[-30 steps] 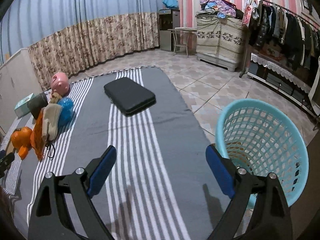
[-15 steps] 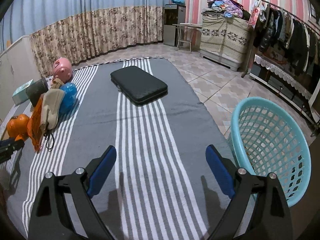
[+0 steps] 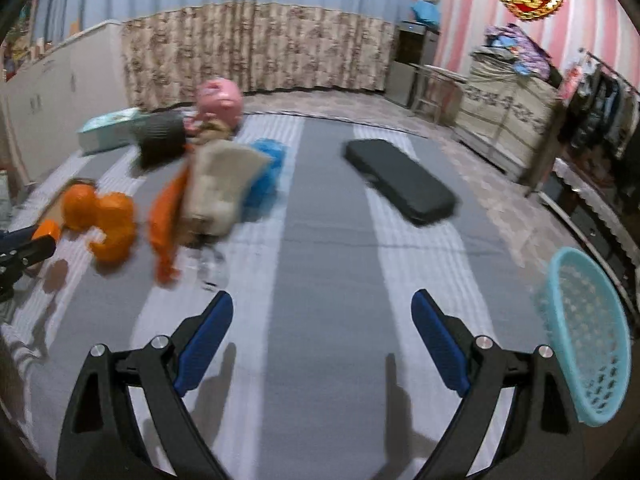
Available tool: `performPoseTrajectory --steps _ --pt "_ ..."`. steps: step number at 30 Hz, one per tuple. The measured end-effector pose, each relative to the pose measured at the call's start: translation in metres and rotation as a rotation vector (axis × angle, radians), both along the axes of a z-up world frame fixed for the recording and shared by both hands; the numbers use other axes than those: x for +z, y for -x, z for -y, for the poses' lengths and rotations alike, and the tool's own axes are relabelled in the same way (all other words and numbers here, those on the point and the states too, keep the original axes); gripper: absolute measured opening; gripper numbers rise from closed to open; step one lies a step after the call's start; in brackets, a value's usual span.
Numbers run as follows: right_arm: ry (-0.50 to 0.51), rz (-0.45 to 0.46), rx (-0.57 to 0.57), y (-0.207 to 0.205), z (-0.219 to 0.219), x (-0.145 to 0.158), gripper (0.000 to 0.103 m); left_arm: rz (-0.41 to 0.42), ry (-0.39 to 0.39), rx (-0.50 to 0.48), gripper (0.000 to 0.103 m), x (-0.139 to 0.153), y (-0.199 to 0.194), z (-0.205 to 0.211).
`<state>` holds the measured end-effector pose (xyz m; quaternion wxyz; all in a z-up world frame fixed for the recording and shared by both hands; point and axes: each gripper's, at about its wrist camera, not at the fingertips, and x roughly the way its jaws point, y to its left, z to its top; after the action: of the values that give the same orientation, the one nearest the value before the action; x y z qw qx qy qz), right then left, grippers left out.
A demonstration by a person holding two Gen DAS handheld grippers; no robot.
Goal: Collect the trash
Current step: 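Reach the left tool down to the orange disc beside the oranges, then grasp the orange disc with the left tool while the right tool grasps the orange peel strip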
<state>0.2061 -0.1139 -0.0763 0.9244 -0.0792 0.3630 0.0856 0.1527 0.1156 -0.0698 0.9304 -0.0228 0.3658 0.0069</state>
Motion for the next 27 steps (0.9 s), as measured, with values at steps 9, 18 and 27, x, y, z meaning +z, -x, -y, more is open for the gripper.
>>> performPoseTrajectory --steps 9,18,27 --pt "-0.022 -0.063 0.084 -0.022 -0.066 0.001 0.072 0.079 0.032 0.101 0.039 0.023 0.01 -0.049" --pt "-0.042 -0.099 0.14 -0.028 -0.087 -0.005 0.014 0.083 0.036 0.118 0.039 0.025 0.013 -0.063" --pt "-0.11 0.02 0.17 -0.005 -0.041 0.045 0.012 0.108 0.038 0.116 0.039 0.035 0.011 -0.052"
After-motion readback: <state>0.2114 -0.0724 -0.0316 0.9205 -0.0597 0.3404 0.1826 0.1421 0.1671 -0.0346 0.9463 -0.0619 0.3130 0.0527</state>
